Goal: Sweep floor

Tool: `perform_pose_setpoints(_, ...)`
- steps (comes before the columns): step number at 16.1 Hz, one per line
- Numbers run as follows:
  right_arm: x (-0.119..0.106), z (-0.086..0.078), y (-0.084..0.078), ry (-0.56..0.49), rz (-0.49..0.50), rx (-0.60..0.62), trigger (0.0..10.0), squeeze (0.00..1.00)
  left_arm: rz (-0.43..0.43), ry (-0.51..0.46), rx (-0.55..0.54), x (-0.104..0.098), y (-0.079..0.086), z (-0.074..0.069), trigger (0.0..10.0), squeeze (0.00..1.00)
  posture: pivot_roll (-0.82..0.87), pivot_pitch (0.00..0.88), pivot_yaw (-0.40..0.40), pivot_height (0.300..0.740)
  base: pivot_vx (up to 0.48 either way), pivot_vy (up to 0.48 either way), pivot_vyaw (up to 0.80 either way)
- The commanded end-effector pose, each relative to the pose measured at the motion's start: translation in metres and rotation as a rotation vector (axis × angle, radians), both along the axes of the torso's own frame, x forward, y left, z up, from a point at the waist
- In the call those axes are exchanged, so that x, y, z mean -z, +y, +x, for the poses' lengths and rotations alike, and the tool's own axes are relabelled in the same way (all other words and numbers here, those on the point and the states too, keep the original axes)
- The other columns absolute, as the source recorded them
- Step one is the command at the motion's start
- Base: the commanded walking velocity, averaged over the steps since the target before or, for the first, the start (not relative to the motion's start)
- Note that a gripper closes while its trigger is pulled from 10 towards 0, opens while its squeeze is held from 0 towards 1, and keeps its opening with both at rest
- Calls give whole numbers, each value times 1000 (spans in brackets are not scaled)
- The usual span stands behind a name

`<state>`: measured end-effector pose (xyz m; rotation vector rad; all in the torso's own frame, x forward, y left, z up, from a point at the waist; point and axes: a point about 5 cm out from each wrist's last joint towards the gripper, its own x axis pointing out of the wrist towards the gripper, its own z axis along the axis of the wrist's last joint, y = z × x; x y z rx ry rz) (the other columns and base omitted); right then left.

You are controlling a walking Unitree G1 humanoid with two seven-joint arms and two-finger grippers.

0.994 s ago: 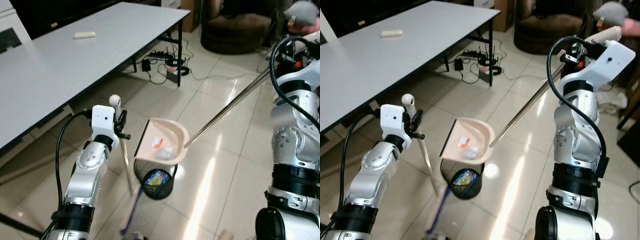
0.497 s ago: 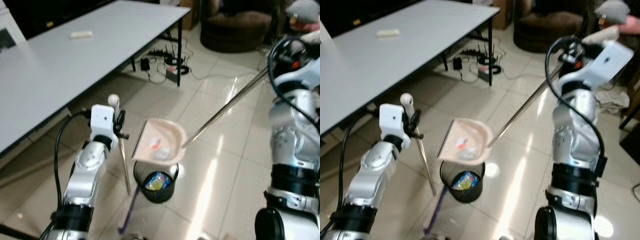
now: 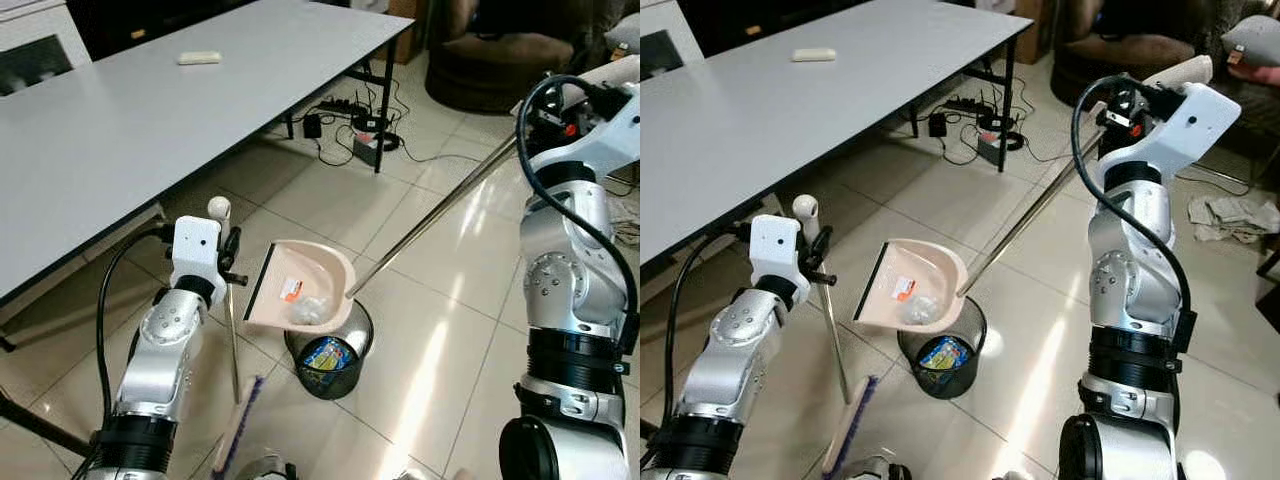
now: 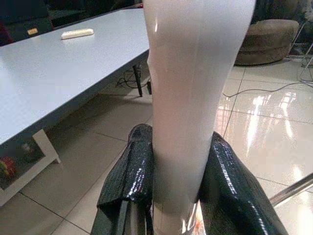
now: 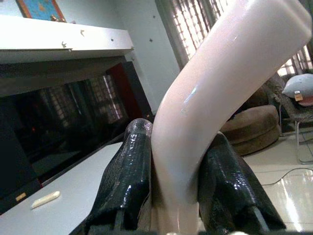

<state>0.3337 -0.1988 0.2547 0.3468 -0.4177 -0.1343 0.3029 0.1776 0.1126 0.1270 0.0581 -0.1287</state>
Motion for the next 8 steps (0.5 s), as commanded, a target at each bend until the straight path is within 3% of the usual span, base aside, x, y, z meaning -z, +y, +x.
perform_pose_setpoints(1,-11,-2,0,-59,0,3,10000,0,9,-39,5,-10,1,1,10000,0,3,73,72,740,0,0,0)
perform_pose_setpoints(8,-12,-5,3,-84,-51,-8,10000,0,11,-24,24,-8,-3,-2,10000,0,8,86,67,740,0,0,0)
